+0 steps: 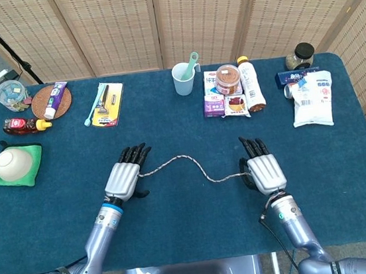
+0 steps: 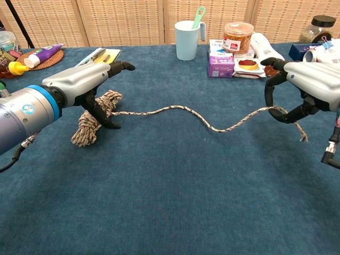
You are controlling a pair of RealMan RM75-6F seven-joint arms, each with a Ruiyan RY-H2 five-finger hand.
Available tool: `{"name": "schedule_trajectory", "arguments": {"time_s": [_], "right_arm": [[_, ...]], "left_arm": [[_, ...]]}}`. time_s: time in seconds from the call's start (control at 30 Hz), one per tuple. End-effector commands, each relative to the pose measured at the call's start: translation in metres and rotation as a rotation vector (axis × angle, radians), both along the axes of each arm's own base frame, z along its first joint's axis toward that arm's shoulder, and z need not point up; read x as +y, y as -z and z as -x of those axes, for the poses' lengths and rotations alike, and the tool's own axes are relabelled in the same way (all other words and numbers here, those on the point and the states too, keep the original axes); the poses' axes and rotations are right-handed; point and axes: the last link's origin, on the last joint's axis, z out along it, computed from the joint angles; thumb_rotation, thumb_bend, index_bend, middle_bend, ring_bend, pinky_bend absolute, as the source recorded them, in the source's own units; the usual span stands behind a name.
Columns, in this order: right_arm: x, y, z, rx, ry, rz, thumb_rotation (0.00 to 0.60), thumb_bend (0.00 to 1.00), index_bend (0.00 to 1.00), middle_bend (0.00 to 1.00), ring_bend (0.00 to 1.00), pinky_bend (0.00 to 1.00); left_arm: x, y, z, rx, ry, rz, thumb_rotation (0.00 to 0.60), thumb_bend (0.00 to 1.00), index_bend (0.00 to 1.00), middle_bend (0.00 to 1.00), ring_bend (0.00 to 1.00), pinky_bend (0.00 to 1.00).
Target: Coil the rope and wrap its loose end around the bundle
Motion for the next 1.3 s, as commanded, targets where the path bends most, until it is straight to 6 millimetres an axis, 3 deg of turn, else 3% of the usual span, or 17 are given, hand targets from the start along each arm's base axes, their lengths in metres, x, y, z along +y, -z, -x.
{"name": "schedule_trajectory", "arguments": {"time_s": [0.03,0.53,0.77,1.03,1.3], "right_arm": [[-0.001,-0.002,0.0,-0.003,0.0,0.006,0.6,0.49,0.59,0.0,0.0,0.0],[-0.002,-0.006,-0.002,-0.017,0.009,0.012,0.6,0.49,0.6,0.0,0.0,0.0],[-0.003,-0.008,0.0,-0.017,0.011,0.017,0.6,0.49,0.6,0.0,0.0,0.0],[-0.004,-0.009,0.002,-0.02,0.017,0.022,0.6,0.49,0.6,0.0,0.0,0.0],[-0.005,-0.011,0.002,-0.029,0.019,0.024,0.6,0.49,0.6,0.0,0.0,0.0]], "left_arm": [[0.001,0.006,0.006,0.005,-0.031,-0.016,0.6,0.0,0.0,0.0,0.0,0.0],[0.012,0.016,0.045,0.063,-0.119,-0.03,0.6,0.0,0.0,0.0,0.0,0.0],[0.027,0.005,0.069,0.14,-0.138,-0.083,0.6,0.0,0.0,0.0,0.0,0.0],[0.046,-0.015,0.081,0.157,-0.154,-0.144,0.6,0.0,0.0,0.0,0.0,0.0],[0.032,-0.014,0.092,0.161,-0.226,-0.062,0.6,0.0,0.0,0.0,0.0,0.0]]}}
